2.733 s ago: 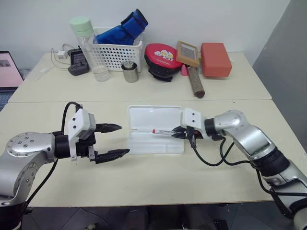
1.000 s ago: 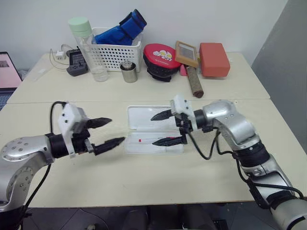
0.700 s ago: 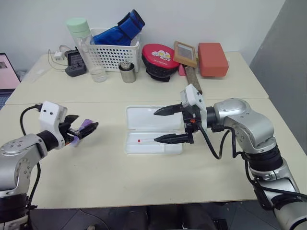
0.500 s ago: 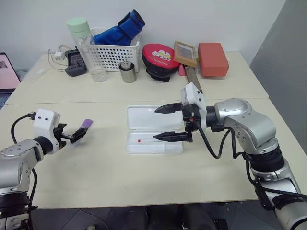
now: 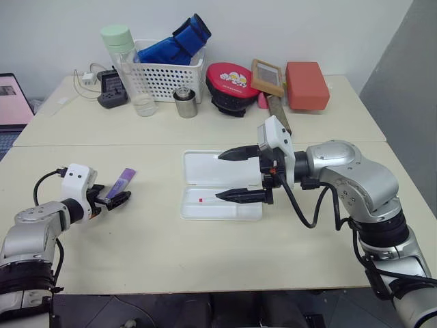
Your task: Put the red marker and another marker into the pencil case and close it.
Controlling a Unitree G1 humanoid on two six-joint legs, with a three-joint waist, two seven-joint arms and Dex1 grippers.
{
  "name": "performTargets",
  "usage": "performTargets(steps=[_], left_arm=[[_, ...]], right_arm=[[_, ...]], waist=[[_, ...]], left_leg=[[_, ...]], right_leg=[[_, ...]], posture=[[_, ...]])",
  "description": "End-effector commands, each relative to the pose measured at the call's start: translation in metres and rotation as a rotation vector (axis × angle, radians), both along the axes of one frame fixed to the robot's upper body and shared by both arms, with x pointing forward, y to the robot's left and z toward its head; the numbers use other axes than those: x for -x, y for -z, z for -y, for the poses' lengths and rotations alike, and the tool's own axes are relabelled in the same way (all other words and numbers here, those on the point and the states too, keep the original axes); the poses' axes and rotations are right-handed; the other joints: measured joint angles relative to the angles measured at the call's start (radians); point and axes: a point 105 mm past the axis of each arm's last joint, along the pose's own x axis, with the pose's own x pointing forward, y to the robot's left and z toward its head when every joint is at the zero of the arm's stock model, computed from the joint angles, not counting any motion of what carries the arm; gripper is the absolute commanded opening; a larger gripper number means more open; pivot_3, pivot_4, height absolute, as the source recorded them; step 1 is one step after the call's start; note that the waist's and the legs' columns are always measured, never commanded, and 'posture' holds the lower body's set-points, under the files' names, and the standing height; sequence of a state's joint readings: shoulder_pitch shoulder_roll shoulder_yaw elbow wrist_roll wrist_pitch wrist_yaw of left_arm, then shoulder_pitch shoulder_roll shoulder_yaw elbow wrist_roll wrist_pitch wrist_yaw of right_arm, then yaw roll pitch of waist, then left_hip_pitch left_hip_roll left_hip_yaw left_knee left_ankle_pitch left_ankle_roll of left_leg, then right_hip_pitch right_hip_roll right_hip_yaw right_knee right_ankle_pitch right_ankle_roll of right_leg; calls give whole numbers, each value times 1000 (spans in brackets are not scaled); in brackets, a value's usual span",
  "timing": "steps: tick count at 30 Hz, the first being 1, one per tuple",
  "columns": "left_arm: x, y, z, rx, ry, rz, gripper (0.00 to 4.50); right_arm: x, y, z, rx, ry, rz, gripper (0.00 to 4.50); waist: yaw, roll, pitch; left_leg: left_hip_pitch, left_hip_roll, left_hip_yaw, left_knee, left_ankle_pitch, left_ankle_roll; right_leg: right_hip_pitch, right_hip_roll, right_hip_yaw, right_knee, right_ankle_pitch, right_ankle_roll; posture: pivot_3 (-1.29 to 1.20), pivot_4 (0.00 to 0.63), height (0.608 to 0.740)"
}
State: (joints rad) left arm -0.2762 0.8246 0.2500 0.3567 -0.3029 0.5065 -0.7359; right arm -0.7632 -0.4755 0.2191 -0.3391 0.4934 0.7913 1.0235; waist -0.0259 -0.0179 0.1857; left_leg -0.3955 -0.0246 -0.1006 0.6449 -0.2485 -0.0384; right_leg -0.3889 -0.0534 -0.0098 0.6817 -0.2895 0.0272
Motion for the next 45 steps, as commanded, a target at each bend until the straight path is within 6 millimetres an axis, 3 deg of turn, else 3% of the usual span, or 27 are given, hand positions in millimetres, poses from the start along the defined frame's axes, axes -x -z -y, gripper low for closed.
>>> performTargets(steps=[1,15,22,30,33,38,42,45], left_arm=[[0,11,9,5,52,-41,4077],[8,21,18,44,90,-89,1260],[9,7,26,-5,156,-32,1206],[60,-40,119,-57,786,7,1206],[53,-57,149,-137,947,36,1206],[41,-67,181,-149,1080,62,1206],[33,-54,200,-197,1220,6,1206],[26,-41,195,-260,1242,-55,1206]], right_arm=[[4,-13,1,-23,-6,55,4500],[3,-14,4,-21,6,61,4500],[1,-14,9,-16,13,65,4500],[8,-15,25,-24,22,63,4500],[8,-11,34,-5,50,66,4500],[8,-8,43,11,85,60,4500],[7,1,60,49,161,47,4500],[8,3,65,57,200,53,4500]], waist=[[0,0,0],[-2,1,0],[-4,1,0],[1,0,0],[6,1,1],[-2,1,1],[-7,1,1],[-9,1,1]], left_leg=[[0,0,0,0,0,0],[0,0,0,0,0,0],[1,0,1,0,0,0],[-3,1,-2,0,0,0],[-3,1,-3,0,0,0],[-2,0,1,0,0,0],[-3,1,4,0,0,1],[-2,2,5,0,0,1]], right_leg=[[0,0,0,0,0,0],[0,0,0,0,0,0],[0,0,0,0,0,0],[-1,-1,1,-2,0,0],[0,-1,0,-1,0,0],[0,4,-1,-1,0,0],[0,6,0,-1,0,0],[0,8,0,-1,0,0]], posture=[[0,150,740],[0,150,740],[0,150,740],[0,150,740],[0,150,740],[0,150,740],[0,150,740],[0,150,740]])
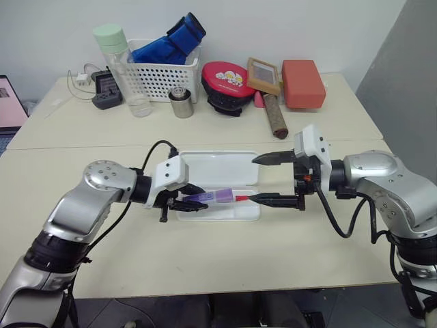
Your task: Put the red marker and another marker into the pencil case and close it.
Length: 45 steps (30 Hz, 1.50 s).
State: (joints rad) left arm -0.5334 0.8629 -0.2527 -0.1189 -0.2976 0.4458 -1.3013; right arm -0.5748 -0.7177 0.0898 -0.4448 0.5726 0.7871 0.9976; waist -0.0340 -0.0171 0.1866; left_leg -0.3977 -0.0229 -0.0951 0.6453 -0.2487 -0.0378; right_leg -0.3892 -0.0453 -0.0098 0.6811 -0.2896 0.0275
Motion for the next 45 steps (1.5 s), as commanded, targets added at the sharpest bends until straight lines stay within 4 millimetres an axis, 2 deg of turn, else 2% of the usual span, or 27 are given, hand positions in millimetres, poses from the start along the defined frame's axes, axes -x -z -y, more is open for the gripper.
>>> performTargets(steps=[1,8,42,44,45], left_arm=[[-8,13,-8,-102,32,6,1206],[-14,19,-18,-137,23,-18,1206],[-22,18,-1,-122,55,-9,1206],[-22,18,-1,-120,56,-10,1905],[-22,18,0,-117,56,-11,2055]], right_arm=[[7,-13,4,-12,22,72,4500],[9,-15,4,-34,65,80,4500],[11,-13,1,-53,76,70,4500],[11,-13,1,-54,74,70,4500],[11,-13,1,-53,74,70,4500]], waist=[[-1,0,0],[4,0,0],[3,0,0],[3,0,0],[3,0,0]], left_leg=[[0,0,0,0,0,0],[-1,2,-2,1,0,0],[0,1,-2,1,0,0],[0,1,-2,1,0,0],[0,1,-2,1,0,0]], right_leg=[[0,0,0,0,0,0],[0,2,0,0,0,0],[0,1,0,1,0,0],[0,1,0,1,0,0],[0,1,0,1,0,0]], posture=[[0,150,740],[0,150,740],[0,150,740],[0,150,740],[0,150,740]])
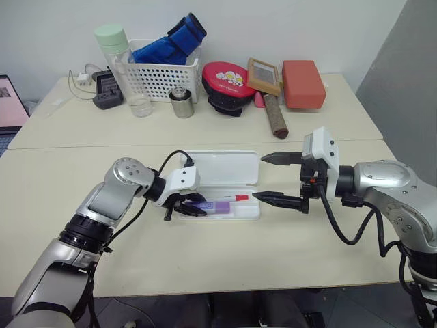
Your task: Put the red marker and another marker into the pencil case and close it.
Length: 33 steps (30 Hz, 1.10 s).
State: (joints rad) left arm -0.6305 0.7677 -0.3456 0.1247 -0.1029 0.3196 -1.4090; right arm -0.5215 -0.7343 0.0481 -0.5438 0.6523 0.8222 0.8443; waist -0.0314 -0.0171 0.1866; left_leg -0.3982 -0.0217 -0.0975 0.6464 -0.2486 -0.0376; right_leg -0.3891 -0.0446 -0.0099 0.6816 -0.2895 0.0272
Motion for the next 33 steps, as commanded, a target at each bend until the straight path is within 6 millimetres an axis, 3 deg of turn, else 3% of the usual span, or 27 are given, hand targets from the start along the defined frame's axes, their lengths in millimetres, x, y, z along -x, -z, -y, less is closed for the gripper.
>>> performTargets(steps=[1,11,15,22,26,29,33], left_arm=[[-2,-11,3,18,16,31,2335],[2,-15,7,54,23,7,4444],[7,-30,23,182,38,11,4444],[8,-74,78,522,1,108,4444],[2,-95,108,689,-51,203,4444],[-5,-91,119,694,-89,241,4444],[-2,-83,130,677,-63,249,4444]], right_arm=[[5,-8,0,-9,-12,41,4500],[4,-6,2,-10,4,30,4500],[-8,-1,14,-24,98,12,4500],[-56,19,68,-3,492,-17,4500],[-79,52,110,85,748,-105,4500],[-94,71,137,112,924,-161,4500],[-103,85,148,136,993,-185,4500]], waist=[[0,0,0],[0,0,0],[1,0,0],[3,0,0],[3,-1,-1],[3,-1,-1],[-1,0,-1]], left_leg=[[0,0,0,0,0,0],[0,0,0,0,0,0],[0,0,0,0,0,0],[0,-1,-1,1,0,0],[1,0,0,1,0,0],[1,-1,3,2,0,0],[2,-1,7,1,0,0]], right_leg=[[0,0,0,0,0,0],[0,0,0,0,0,0],[0,0,0,0,0,0],[1,-1,1,0,0,0],[1,-1,1,1,0,0],[2,-2,1,1,0,0],[1,-1,3,1,1,0]], posture=[[0,150,740],[0,150,740],[0,150,740],[0,150,740],[0,150,740],[0,150,740],[0,150,740]])
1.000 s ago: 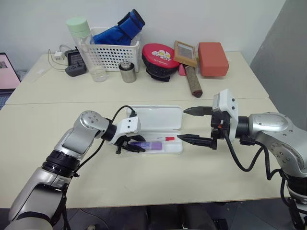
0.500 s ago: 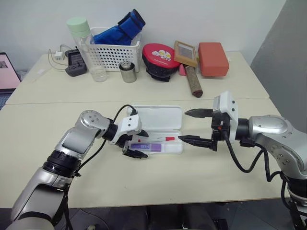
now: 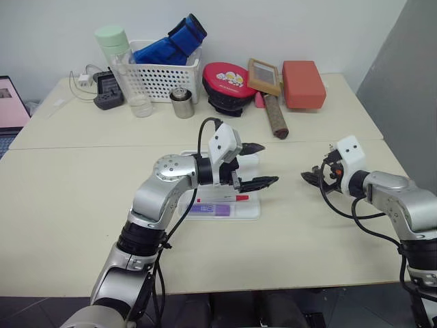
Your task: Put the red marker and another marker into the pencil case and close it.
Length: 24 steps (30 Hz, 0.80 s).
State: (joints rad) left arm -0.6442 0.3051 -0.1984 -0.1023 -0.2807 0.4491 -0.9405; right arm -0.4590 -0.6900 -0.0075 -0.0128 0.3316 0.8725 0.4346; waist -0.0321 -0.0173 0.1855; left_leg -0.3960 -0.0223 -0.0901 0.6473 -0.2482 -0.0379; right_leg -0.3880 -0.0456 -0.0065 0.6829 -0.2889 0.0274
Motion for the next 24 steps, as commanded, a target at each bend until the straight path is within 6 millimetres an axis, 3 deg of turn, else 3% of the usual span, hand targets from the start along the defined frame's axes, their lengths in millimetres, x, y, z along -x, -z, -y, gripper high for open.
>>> performTargets(steps=[1,5,8,21,24], left_arm=[[4,-6,13,15,24,51,4444],[5,-11,18,35,35,53,4444],[5,-12,18,32,35,60,4500],[0,-14,12,37,11,60,4500],[-1,-13,9,28,6,58,4500]], right_arm=[[-13,-4,6,22,51,36,4500],[-21,3,7,15,72,33,4500],[-25,2,3,-2,66,39,3946],[-19,-3,3,8,36,37,672],[-18,-10,0,1,8,52,360]], waist=[[0,0,0],[0,0,0],[0,0,0],[2,0,0],[2,0,0]], left_leg=[[0,0,0,0,0,0],[0,0,2,0,0,0],[0,1,3,0,0,0],[0,0,2,0,0,0],[0,0,2,0,0,0]], right_leg=[[0,0,0,0,0,0],[0,0,1,0,0,0],[0,0,1,0,0,0],[0,0,1,0,0,0],[0,0,1,0,0,0]], posture=[[0,150,740],[0,150,740],[0,150,740],[0,150,740],[0,150,740]])
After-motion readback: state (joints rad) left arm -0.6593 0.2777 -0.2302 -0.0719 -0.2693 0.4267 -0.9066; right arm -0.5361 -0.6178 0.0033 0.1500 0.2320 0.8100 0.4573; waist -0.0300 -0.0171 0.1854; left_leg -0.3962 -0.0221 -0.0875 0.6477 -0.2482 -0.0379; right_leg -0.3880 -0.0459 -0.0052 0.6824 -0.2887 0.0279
